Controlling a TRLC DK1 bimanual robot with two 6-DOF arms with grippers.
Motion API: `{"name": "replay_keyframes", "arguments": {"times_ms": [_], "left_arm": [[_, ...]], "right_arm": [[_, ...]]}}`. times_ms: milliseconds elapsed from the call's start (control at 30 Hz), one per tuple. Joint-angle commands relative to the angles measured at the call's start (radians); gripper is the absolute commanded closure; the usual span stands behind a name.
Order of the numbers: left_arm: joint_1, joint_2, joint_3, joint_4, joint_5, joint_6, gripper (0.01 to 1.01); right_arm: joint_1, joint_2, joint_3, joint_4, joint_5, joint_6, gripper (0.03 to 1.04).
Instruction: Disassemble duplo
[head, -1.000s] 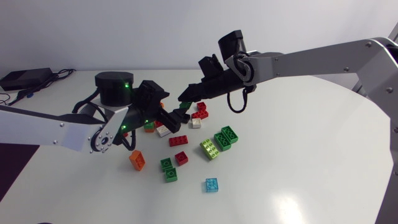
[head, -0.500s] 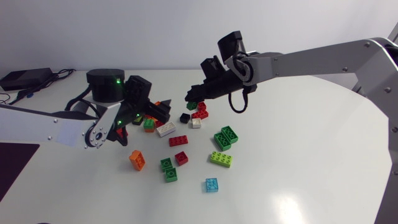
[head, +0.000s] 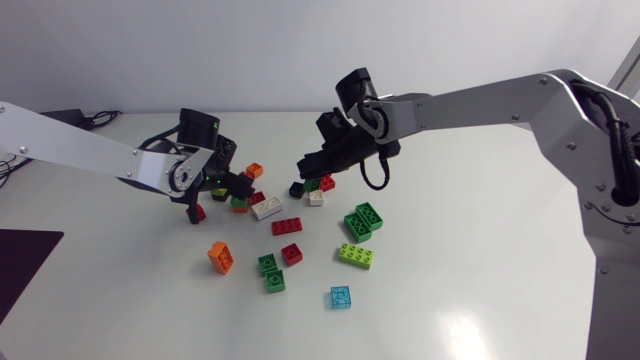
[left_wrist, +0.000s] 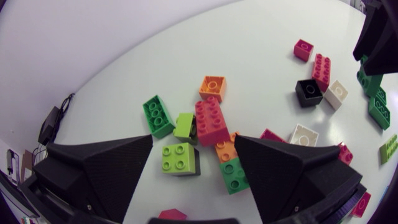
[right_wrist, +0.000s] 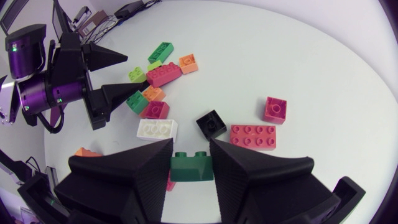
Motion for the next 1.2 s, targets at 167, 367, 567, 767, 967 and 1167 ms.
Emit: {"name": "replay_keyframes", "arguments": {"times_ms": [167,367,567,767,967,1167], "left_arm": [[-0.004,0.081,0.085,-0.108,-0.006,-0.023,0.123],[-0.018,0.082,0.088,-0.138,-0.006,-0.044,0.123],[-0.02,0.074,0.102,-0.201,0.004,-0.064,0.121],[-0.013,0.065,0.128,-0.288,0.048,-0.066,0.121],[-0.015,0.051,0.131,-0.317,0.08,-0.062,0.121],[-0.01,0.027,0.123,-0.328,0.089,-0.052,0.121]], "right_arm": [[-0.006,0.062,0.052,-0.052,0.009,0.009,0.69],[-0.009,0.067,0.061,-0.063,0.009,0.01,0.69],[-0.012,0.071,0.07,-0.076,0.009,0.012,0.69],[-0.018,0.096,0.098,-0.107,0.008,0.012,0.64],[-0.02,0.102,0.102,-0.11,0.009,0.012,0.54],[-0.022,0.111,0.113,-0.119,0.008,0.009,0.51]]}}
